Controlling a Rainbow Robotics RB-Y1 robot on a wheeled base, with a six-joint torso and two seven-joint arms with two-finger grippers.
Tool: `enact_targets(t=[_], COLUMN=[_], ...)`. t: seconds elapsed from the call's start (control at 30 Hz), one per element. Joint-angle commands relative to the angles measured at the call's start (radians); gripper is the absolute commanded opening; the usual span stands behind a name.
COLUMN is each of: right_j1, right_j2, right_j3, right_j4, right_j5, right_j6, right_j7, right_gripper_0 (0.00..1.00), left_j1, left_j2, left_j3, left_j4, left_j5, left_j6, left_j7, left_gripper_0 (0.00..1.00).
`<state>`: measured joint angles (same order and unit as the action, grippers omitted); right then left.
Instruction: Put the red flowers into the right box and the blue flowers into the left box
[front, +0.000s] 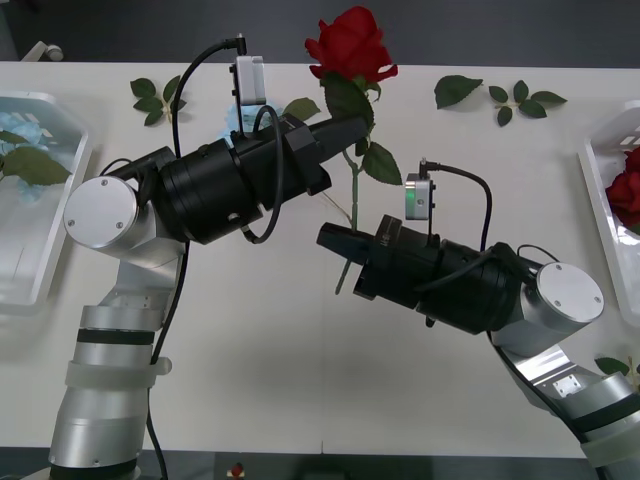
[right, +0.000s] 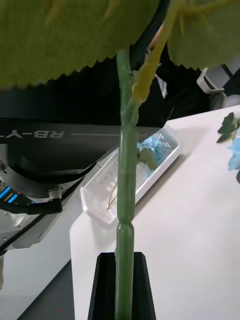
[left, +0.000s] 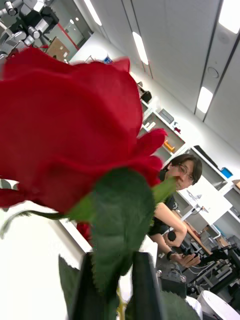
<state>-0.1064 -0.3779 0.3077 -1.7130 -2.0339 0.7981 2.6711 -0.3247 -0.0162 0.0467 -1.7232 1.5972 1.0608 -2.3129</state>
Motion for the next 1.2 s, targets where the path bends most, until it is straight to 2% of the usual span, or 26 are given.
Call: enact_targets(t=[0.03, 0.17, 0.43, 0.53, 0.6, 0.77, 0.9, 1.03, 1.2], right_j1=[-0.019, -0.019, -0.019, -0.022, -0.03, -0.082, -0.128, -0.151, -0.151], right_j2=[-0.012, -0.021, -0.05, -0.095, -0.133, -0.338, -0.562, -0.75, -0.926], right_j3=[0.011, 0.011, 0.013, 0.016, 0.022, 0.037, 0.037, 0.037, 0.03], right_j4=[-0.016, -0.016, -0.016, -0.016, -0.014, -0.016, -0.016, -0.016, 0.046], right_j5=[0.0, 0.0, -0.003, -0.003, -0.003, -0.003, 0.017, 0.018, 0.018], right_j6=[-0.004, -0.004, -0.01, -0.028, -0.046, -0.096, -0.096, -0.074, -0.06], right_j7=[0.034, 0.034, 0.034, 0.034, 0.034, 0.034, 0.034, -0.165, -0.336], right_gripper_0=[0.0, 0.0, 0.0, 0.0, 0.0, 0.0, 0.0, 0.0, 0.0], left_j1=[-0.024, -0.02, 0.039, 0.041, 0.018, -0.116, -0.252, -0.336, -0.395], left_j2=[0.044, 0.127, 0.407, 0.522, 0.558, 0.579, 0.578, 0.549, 0.472], left_j3=[0.004, -0.007, -0.03, -0.01, 0.007, 0.101, 0.124, 0.124, 0.124], left_j4=[-0.018, -0.018, -0.016, 0.05, 0.136, 0.471, 0.709, 0.758, 0.643], left_j5=[0.012, 0.053, 0.207, 0.274, 0.316, 0.296, 0.211, 0.092, -0.149], left_j6=[-0.009, -0.005, 0.014, 0.065, 0.119, 0.301, 0.323, 0.24, 0.139], left_j7=[0.026, 0.03, 0.04, 0.053, 0.055, 0.064, 0.107, 0.283, 0.649], left_gripper_0=[0.82, 0.84, 0.84, 0.84, 0.84, 0.84, 0.84, 0.84, 0.84])
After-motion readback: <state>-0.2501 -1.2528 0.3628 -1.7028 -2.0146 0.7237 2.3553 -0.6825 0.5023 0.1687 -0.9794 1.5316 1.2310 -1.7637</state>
